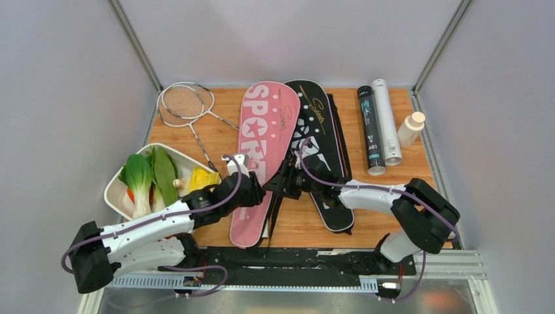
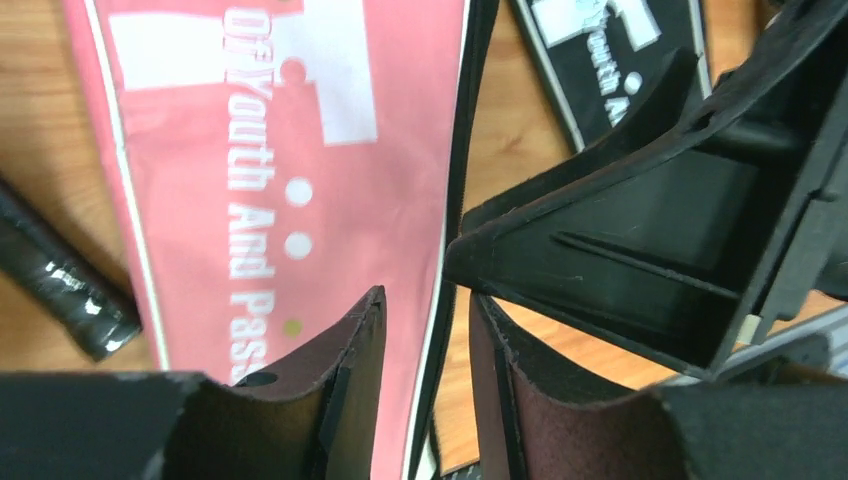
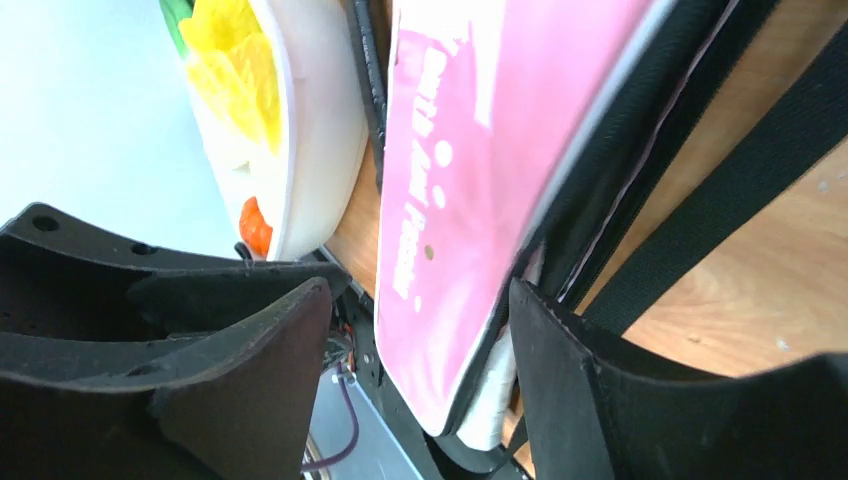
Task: Pack up the badminton gear
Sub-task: Place the racket in the racket bag.
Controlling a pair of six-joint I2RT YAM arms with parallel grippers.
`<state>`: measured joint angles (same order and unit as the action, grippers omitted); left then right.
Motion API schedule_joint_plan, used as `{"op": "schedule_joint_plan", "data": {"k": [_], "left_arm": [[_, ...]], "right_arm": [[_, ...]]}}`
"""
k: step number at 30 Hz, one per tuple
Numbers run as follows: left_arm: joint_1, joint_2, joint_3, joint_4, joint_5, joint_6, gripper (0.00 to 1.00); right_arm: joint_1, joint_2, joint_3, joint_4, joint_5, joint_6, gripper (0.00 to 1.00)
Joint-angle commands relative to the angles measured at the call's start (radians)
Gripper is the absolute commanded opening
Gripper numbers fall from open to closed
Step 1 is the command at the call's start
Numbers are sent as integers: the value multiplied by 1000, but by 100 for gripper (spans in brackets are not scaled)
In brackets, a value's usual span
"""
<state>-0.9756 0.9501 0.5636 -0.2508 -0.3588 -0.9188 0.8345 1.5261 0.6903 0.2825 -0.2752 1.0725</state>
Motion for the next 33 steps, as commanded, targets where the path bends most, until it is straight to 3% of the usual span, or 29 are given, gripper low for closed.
{"op": "schedule_joint_plan", "data": {"k": [1, 4, 10, 14, 22, 25, 30, 33], "left_arm": [[0, 28, 132, -271, -74, 44, 44], [34, 7, 162, -297, -57, 68, 46], [148, -24, 174, -360, 26, 120, 48], [153, -59, 137, -397, 17, 123, 48], [160, -76, 28, -348, 45, 91, 49], [160, -79, -1, -333, 66, 81, 49], [160, -95, -32, -324, 69, 79, 49], [160, -85, -35, -318, 73, 89, 49]], "right_arm": [[115, -71, -35, 37, 4, -29, 71], [205, -80, -43, -4, 110, 21, 79], [328, -116, -31, -199, 387, 79, 79], [395, -104, -7, -252, 449, 96, 79], [484, 83, 140, -371, 498, 78, 79], [496, 118, 183, -404, 529, 67, 65], [511, 96, 164, -460, 637, 85, 20], [512, 45, 131, -450, 703, 71, 7]]}}
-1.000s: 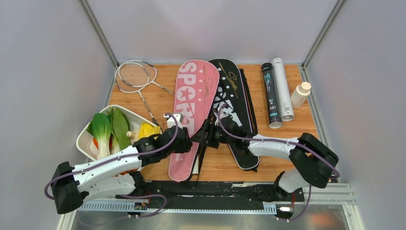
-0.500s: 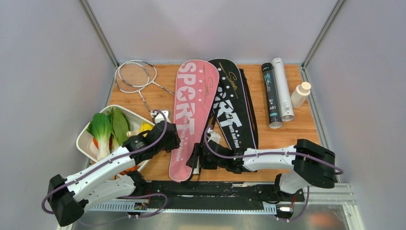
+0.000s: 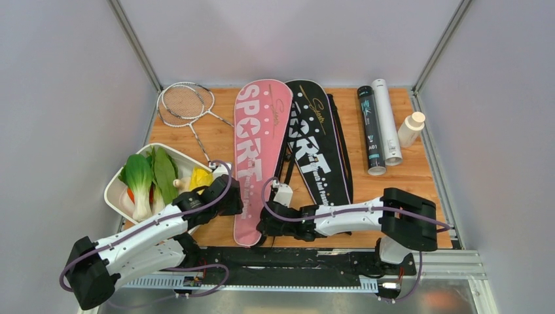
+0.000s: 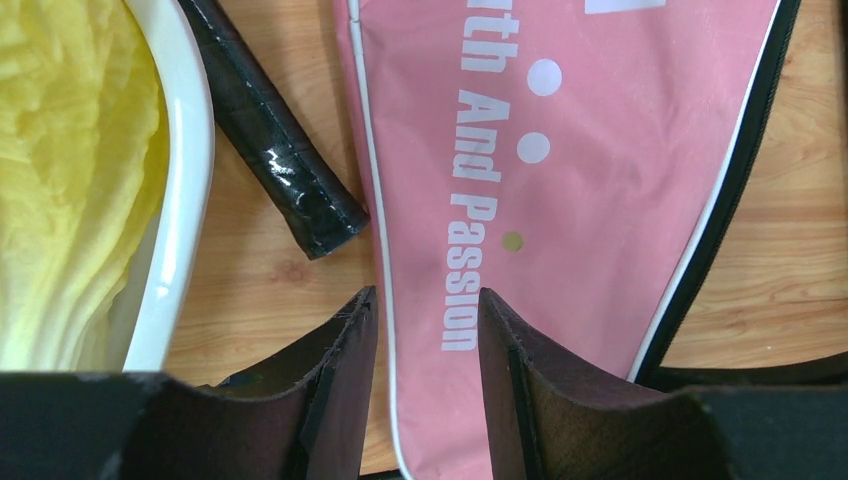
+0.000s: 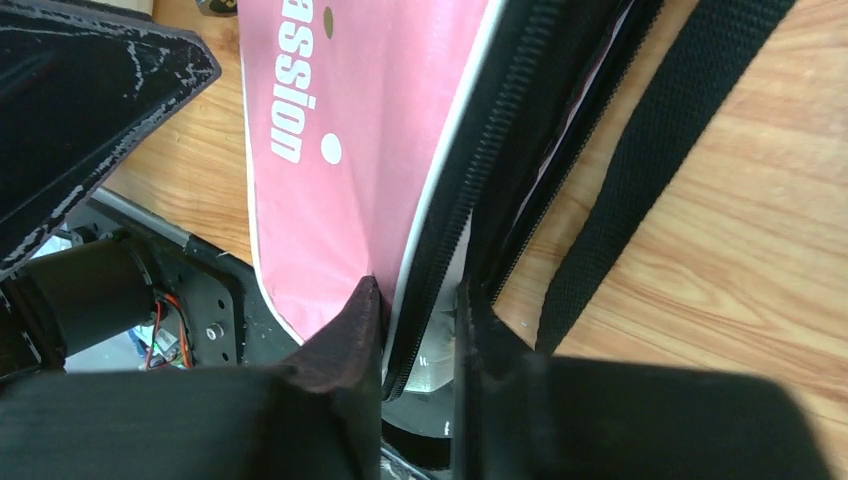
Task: Pack up the badminton gear
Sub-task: Place the racket in the racket bag.
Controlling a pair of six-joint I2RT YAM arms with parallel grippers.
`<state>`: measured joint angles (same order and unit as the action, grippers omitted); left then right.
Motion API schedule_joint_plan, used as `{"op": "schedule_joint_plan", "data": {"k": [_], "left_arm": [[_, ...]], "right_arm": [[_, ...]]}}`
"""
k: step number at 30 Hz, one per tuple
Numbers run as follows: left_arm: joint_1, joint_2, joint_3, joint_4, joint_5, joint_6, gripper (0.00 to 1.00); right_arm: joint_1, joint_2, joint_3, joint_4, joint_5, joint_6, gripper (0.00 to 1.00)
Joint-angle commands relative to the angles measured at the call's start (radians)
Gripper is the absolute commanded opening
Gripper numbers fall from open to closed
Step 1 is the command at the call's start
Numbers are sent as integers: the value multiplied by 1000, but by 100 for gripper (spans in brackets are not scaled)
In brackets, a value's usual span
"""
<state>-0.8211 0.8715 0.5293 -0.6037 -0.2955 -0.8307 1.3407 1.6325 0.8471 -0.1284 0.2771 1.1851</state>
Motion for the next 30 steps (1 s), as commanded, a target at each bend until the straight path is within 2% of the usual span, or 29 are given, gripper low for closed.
{"op": "schedule_joint_plan", "data": {"k": [1, 4, 9, 10, 11, 12, 13, 14, 16, 18, 19, 22, 23, 28, 30], "left_arm": [[5, -2, -1, 34, 13, 6, 49], [6, 20, -2, 26, 16, 8, 49], [5, 14, -38, 70, 75, -29, 48], [5, 11, -53, 79, 84, -34, 48], [5, 10, -59, 94, 98, -42, 48], [5, 8, -71, 100, 104, -44, 48], [5, 2, -78, 118, 116, -48, 48], [5, -3, -93, 128, 122, -51, 48], [6, -21, -120, 182, 143, -53, 48], [5, -42, -141, 210, 168, -58, 47], [5, -54, -146, 216, 170, -64, 46], [5, -76, -174, 248, 181, -78, 45], [5, -88, -182, 258, 187, -81, 45], [5, -110, -247, 352, 232, -113, 42], [5, -108, -264, 368, 240, -121, 42]], "right_arm": [[6, -75, -40, -29, 164, -46, 3], [5, -131, -115, 84, 166, -60, 0], [0, -180, -296, 397, 71, -97, 0], [1, -184, -315, 428, 53, -97, 5], [1, -193, -334, 438, 51, -80, 18], [1, -208, -362, 461, 47, -67, 38], [1, -225, -387, 483, 53, -53, 48], [2, -243, -409, 500, 61, -41, 51], [2, -280, -425, 495, 87, -38, 46], [1, -302, -404, 429, 119, -42, 32], [0, -306, -391, 398, 127, -43, 32], [2, -290, -362, 378, 110, -52, 46], [3, -275, -350, 376, 102, -55, 47], [5, -200, -324, 379, 78, -50, 34], [3, -182, -333, 418, 66, -49, 22]]}}
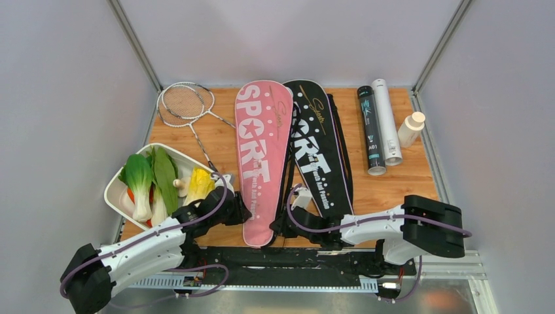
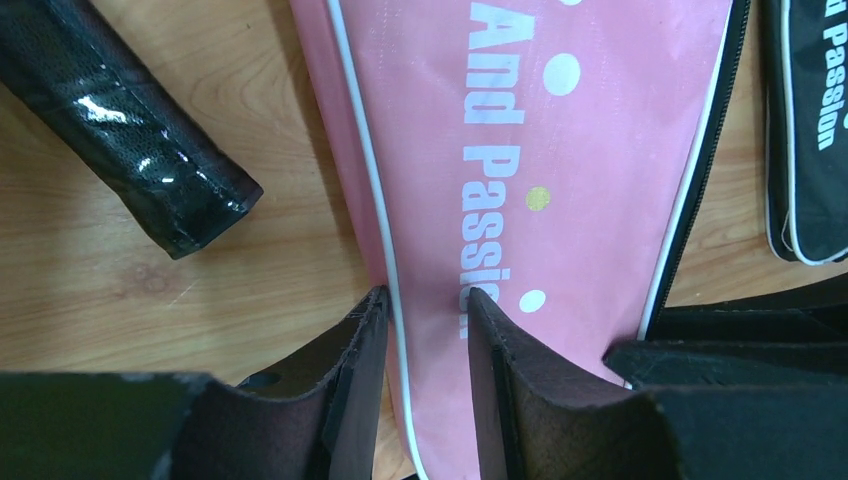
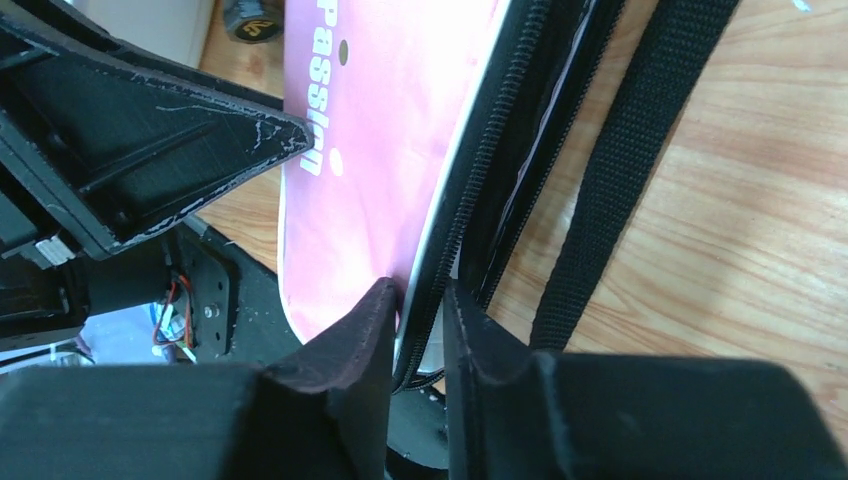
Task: Pack up the badminton gear
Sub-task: Place the racket in the racket bag.
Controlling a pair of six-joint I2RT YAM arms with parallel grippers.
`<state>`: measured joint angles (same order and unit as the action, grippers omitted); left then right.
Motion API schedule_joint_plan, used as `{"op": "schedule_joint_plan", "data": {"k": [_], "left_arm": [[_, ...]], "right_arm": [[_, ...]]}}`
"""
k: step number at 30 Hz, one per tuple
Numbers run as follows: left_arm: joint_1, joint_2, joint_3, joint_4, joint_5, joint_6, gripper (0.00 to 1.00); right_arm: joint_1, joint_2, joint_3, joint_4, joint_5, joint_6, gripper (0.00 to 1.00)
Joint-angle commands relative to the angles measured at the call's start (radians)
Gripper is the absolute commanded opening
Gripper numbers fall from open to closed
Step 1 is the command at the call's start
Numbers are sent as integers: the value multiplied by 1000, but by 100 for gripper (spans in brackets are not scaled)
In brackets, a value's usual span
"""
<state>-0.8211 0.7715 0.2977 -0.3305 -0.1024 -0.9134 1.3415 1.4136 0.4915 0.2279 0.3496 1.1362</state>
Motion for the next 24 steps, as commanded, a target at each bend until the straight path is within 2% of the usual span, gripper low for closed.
{"op": "schedule_joint_plan", "data": {"k": [1, 6, 11, 16, 19, 24], "left_arm": [[5, -6, -38, 96, 48, -38, 41], [5, -7, -64, 112, 60, -45, 41], [5, -20, -107, 182, 95, -74, 41], [3, -25, -111, 200, 110, -88, 44], [4, -37, -86, 152, 80, -80, 46], [4, -83, 20, 16, -4, -48, 48]], "right_arm": [[2, 41, 9, 97, -17, 0, 17], [-15, 49, -125, 354, -58, 35, 1], [-25, 59, -190, 552, -82, 17, 0], [-24, 120, -84, 197, -30, 97, 2], [-24, 145, -55, 89, -32, 121, 14], [-25, -4, 63, -97, 2, 7, 35]]}}
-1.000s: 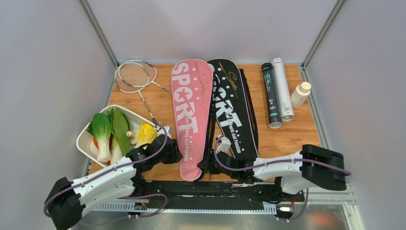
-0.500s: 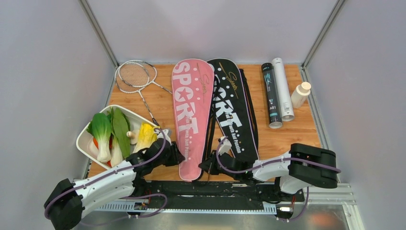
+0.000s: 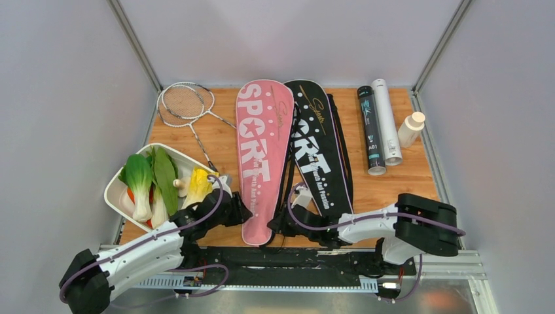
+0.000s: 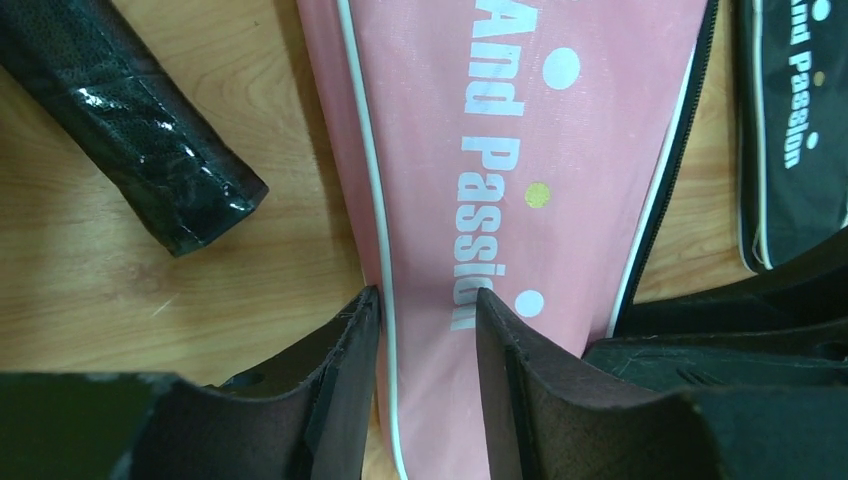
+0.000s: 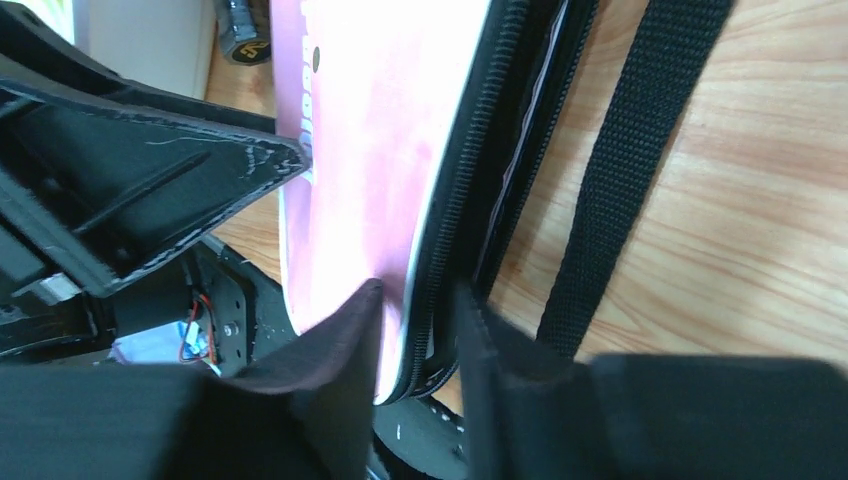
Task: Pack up the badminton gear
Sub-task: Place the racket in the racket bag, then pick up the racket bag from the center of the board.
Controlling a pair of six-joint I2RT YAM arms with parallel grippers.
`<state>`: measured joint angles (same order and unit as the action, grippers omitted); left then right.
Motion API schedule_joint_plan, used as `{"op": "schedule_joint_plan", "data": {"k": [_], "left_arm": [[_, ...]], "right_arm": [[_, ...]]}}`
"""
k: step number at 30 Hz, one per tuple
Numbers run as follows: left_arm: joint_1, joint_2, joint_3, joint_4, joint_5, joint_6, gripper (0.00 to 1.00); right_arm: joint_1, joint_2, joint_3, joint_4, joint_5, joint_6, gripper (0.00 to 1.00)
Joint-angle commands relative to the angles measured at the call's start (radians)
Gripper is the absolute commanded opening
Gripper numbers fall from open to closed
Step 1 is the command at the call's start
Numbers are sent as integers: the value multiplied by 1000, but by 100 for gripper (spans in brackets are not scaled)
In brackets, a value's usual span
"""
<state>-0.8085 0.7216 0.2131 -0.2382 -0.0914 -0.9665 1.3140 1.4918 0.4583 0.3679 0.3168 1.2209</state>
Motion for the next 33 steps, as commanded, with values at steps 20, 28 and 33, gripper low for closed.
{"op": "schedule_joint_plan", "data": {"k": [20, 28, 33], "left_arm": [[-9, -52, 382, -268, -280, 242, 51], [-9, -52, 388, -271, -285, 256, 51], [-9, -54, 400, -276, -298, 271, 51]], "right_arm": [[-493, -41, 191, -10, -364, -432, 78], [-563, 173, 265, 70, -508, -468, 82], [-605, 302, 276, 205, -614, -438, 81]]}}
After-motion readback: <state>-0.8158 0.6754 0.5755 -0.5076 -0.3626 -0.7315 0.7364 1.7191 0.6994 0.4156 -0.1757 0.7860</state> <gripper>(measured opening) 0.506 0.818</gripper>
